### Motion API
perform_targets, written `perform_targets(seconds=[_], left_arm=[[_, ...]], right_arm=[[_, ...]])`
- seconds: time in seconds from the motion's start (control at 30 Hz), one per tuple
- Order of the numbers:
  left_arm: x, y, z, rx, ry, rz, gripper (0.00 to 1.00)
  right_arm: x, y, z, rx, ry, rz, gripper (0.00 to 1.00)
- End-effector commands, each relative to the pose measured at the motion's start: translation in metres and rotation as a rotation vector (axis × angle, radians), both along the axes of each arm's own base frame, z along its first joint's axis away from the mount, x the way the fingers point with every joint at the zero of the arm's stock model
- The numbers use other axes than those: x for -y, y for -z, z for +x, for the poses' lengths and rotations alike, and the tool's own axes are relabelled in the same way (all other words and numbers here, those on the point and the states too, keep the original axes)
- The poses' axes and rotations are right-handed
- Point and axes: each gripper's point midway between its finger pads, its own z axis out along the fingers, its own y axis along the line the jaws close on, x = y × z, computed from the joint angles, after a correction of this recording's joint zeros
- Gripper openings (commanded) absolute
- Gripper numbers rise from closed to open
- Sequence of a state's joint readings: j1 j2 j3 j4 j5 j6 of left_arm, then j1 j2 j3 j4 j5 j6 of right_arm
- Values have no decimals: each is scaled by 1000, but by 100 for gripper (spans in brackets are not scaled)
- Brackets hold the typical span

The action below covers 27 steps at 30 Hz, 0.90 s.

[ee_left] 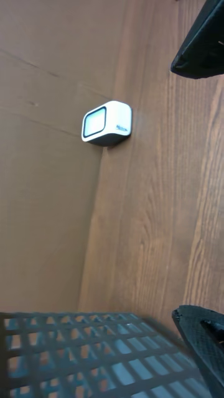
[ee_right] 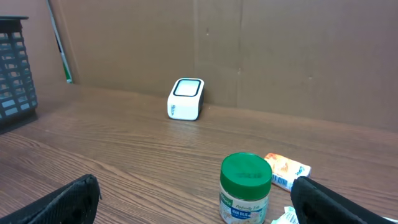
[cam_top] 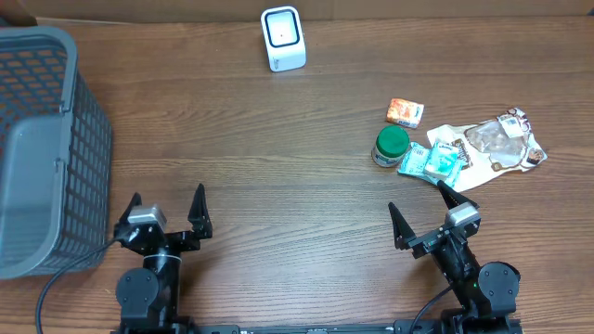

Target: Scan the item barcode

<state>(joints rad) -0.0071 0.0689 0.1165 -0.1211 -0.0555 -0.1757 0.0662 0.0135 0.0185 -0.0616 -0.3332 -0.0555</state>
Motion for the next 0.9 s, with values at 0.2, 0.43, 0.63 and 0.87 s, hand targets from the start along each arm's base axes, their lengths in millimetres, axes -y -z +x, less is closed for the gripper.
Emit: perform_targets(seconds=[0.2,0.43,0.63,0.87], left_arm=[[2,28,2,-10,13,23,100],[4,28,2,-10,24,21,99],[4,28,2,-10,24,21,100],[4,28,2,-10,24,21,100]], right_arm=[[2,2,1,3,9,4,100],[2,2,1,3,9,4,100],[2,2,1,3,9,4,100],[2,2,1,3,9,4,100]])
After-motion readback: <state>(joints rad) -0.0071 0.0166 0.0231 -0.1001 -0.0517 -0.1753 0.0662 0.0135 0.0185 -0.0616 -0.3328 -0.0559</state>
